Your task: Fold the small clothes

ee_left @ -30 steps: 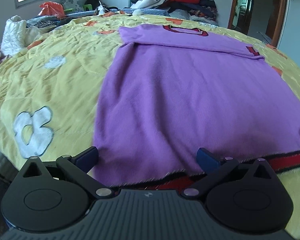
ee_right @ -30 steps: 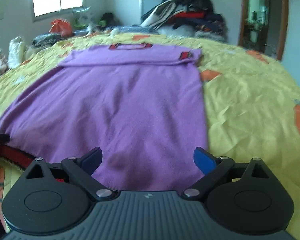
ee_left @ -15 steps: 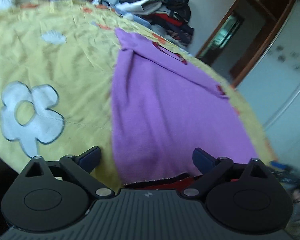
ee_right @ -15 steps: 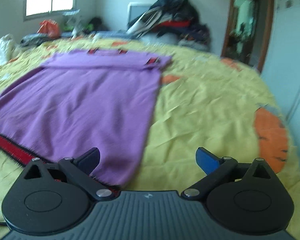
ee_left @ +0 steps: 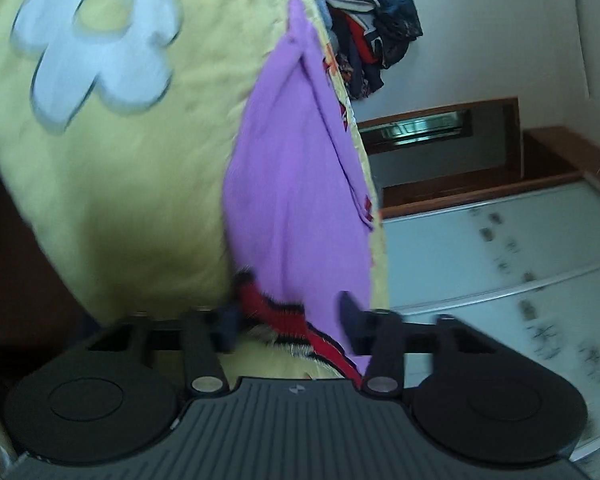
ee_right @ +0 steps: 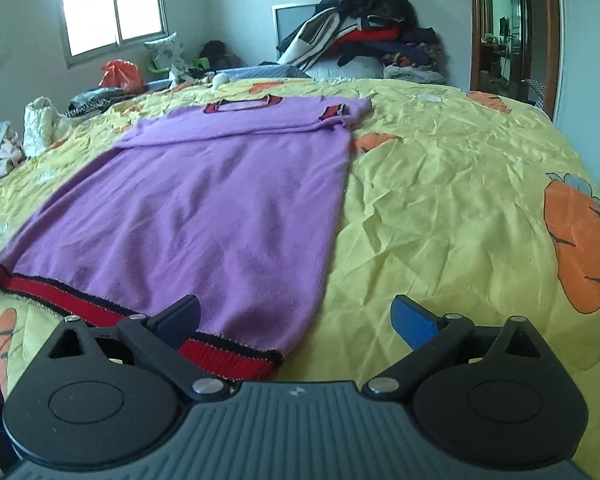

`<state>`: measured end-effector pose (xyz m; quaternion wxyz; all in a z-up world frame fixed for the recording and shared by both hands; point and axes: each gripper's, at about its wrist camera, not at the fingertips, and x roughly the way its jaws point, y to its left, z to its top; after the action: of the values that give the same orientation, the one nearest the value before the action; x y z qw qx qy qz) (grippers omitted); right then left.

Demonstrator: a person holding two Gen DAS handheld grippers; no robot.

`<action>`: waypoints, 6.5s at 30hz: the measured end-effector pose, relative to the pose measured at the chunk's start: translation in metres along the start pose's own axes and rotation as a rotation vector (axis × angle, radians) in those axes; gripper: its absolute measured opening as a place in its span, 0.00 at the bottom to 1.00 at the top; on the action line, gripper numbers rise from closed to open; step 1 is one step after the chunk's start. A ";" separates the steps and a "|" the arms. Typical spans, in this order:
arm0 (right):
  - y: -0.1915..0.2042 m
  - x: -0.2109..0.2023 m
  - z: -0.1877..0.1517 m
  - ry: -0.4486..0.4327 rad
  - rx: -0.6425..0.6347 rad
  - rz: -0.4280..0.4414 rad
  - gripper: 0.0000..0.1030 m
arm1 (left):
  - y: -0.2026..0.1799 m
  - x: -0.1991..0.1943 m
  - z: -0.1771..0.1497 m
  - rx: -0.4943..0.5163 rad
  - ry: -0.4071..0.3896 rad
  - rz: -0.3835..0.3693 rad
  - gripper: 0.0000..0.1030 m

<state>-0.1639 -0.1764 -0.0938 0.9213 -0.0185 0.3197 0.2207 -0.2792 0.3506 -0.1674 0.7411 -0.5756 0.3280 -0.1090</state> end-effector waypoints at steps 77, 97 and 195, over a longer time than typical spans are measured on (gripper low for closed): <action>-0.115 0.242 0.224 0.044 0.481 0.114 0.03 | -0.083 0.155 0.273 0.098 -0.191 0.070 0.03; -0.127 0.300 0.272 0.094 0.497 0.083 0.03 | -0.085 0.179 0.329 0.067 -0.184 0.066 0.03; 0.016 0.336 0.255 0.117 -0.036 -0.146 0.98 | -0.166 0.298 0.249 0.891 -0.199 0.836 0.81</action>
<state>0.2118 0.0152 -0.0902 0.9141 -0.0714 0.3669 0.1572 0.1359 0.3329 -0.0910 0.9172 -0.0409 0.3781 0.1185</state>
